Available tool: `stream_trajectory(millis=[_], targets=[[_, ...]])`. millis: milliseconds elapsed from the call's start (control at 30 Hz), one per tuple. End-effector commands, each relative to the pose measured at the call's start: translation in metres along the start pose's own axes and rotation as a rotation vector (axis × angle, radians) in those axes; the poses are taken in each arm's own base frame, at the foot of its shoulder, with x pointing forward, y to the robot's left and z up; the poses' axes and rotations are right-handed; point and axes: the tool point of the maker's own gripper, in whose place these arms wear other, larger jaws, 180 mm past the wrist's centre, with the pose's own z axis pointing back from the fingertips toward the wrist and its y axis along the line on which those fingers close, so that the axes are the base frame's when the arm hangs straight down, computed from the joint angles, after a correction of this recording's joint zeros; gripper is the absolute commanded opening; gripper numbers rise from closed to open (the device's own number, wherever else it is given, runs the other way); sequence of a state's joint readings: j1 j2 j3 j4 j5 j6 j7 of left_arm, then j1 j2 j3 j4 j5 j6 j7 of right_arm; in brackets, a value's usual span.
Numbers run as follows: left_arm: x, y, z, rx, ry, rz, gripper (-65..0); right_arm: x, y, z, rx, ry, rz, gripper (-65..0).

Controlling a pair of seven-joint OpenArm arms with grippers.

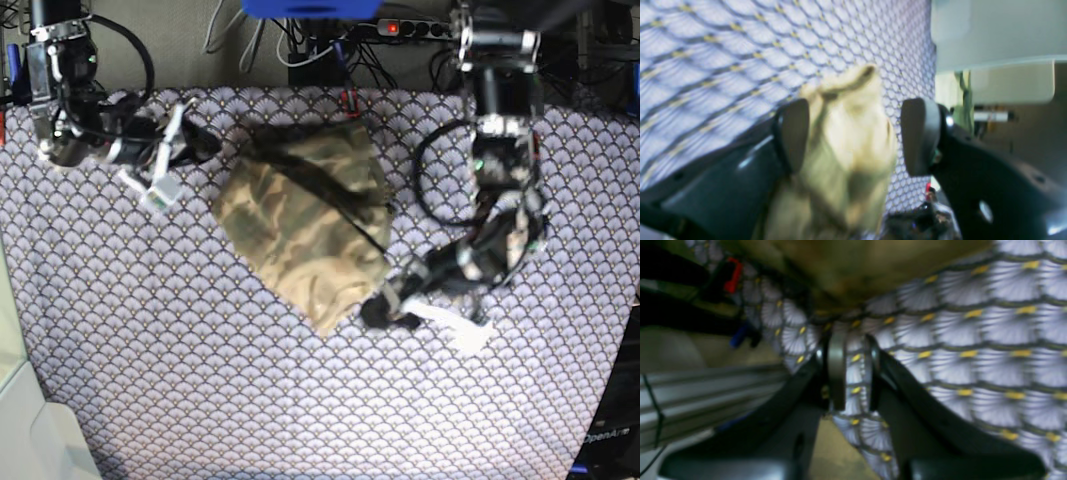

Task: Fold the T-shirt properly
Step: 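Grasp the bundle corner with the left gripper and drag it across the mat, then grasp the bundle with both grippers and lift its edges together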

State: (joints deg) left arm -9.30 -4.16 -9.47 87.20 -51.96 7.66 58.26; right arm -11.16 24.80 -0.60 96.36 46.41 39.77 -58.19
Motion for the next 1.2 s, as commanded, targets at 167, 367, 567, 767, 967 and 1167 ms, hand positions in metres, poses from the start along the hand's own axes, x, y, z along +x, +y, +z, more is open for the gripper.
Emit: stream_trajectory(millis=[167,367,567,767,967,1167], targets=[[-0.049,0.058,0.041,0.137,0.047,0.070,-23.0,0.038,-0.036,0.024,-0.087,-0.087,0.045,-53.5],[-0.111,0.077,0.032,0.224,0.066,0.100,-23.0,0.069,-0.088,0.032,-0.205,-0.082,0.072,-53.5],[-0.142,0.055,0.008,0.230,0.103,0.073,-23.0,0.080,-0.125,0.011,-0.273,0.009,0.067,-53.5],[-0.120,0.035,-0.015,0.209,0.071,0.042,-23.0,0.074,-0.098,-0.032,-0.208,0.042,0.086,-53.5],[-0.107,0.028,-0.042,0.199,0.087,0.050,-23.0,0.035,-0.062,-0.061,-0.116,0.101,0.051,-53.5],[-0.065,0.015,-0.066,0.182,0.018,0.028,-23.0,0.002,-0.034,-0.063,-0.077,0.130,0.039,-53.5]])
